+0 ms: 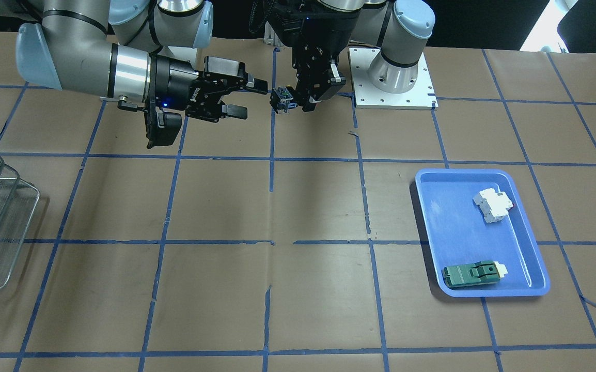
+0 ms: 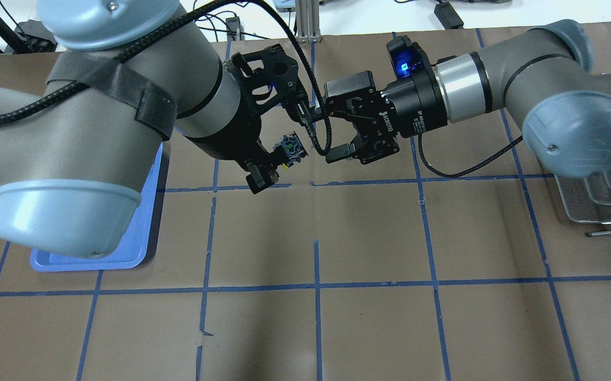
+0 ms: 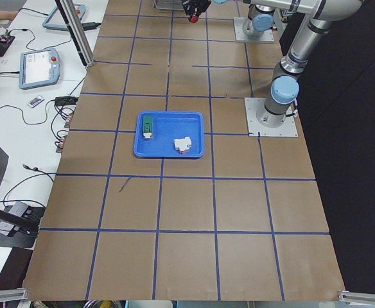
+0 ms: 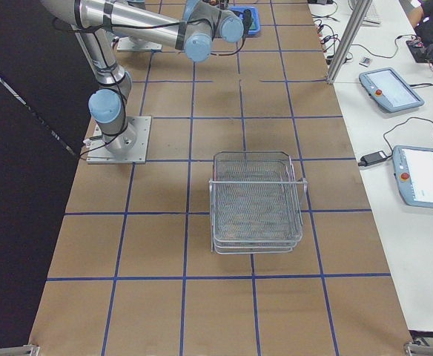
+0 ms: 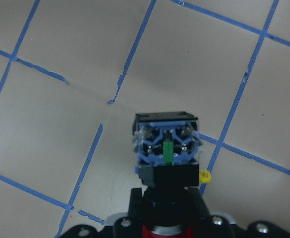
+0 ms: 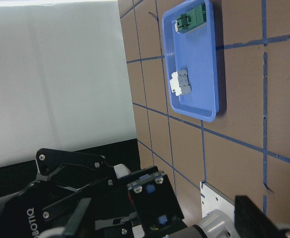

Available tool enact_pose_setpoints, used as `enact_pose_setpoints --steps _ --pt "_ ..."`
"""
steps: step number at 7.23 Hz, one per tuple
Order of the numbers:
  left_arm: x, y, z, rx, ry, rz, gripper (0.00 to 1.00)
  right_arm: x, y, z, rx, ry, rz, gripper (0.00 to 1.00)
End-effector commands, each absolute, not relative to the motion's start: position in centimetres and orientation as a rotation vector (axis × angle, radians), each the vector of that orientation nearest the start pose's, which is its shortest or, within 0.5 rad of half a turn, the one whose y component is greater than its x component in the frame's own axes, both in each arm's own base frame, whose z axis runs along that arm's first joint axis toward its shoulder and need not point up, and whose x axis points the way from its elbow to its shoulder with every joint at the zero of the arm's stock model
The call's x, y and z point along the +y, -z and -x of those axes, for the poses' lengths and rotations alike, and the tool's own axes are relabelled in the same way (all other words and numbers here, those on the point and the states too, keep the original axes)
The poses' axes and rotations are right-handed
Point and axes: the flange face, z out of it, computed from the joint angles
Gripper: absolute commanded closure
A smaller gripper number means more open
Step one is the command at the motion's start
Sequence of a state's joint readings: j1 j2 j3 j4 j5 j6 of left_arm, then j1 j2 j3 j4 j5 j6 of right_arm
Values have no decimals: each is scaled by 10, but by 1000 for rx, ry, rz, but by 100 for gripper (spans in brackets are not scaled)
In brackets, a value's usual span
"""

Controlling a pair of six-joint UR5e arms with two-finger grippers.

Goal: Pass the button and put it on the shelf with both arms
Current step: 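Move the right gripper to the button and close on its red cap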

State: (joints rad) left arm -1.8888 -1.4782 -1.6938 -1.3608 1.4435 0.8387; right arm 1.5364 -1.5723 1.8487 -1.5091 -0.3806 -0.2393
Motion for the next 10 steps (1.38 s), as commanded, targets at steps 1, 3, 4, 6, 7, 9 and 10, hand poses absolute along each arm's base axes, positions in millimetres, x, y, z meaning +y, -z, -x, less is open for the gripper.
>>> enact_pose_setpoints --steps 1,3,4,6,7,9,10 --pt "-400 -494 285 2673 331 -1761 100 -465 -412 -220 1922 -141 5 0" --pt "-401 -497 285 2676 342 -1758 100 -460 -411 -233 1920 -160 27 1" --pt "-401 -497 284 2677 342 -1756 100 -461 -411 -232 1926 -160 26 1" --pt "-401 -498 284 2677 345 -1757 100 -461 -413 -232 1928 -149 32 28" --pt "-401 -498 285 2683 349 -1762 100 -461 -413 -232 1928 -149 32 39" --pt "-401 -497 286 2688 344 -1759 100 -460 -420 -232 1929 -155 17 40" --pt "-400 -498 286 2687 349 -1759 100 -460 -421 -232 1932 -156 17 43"
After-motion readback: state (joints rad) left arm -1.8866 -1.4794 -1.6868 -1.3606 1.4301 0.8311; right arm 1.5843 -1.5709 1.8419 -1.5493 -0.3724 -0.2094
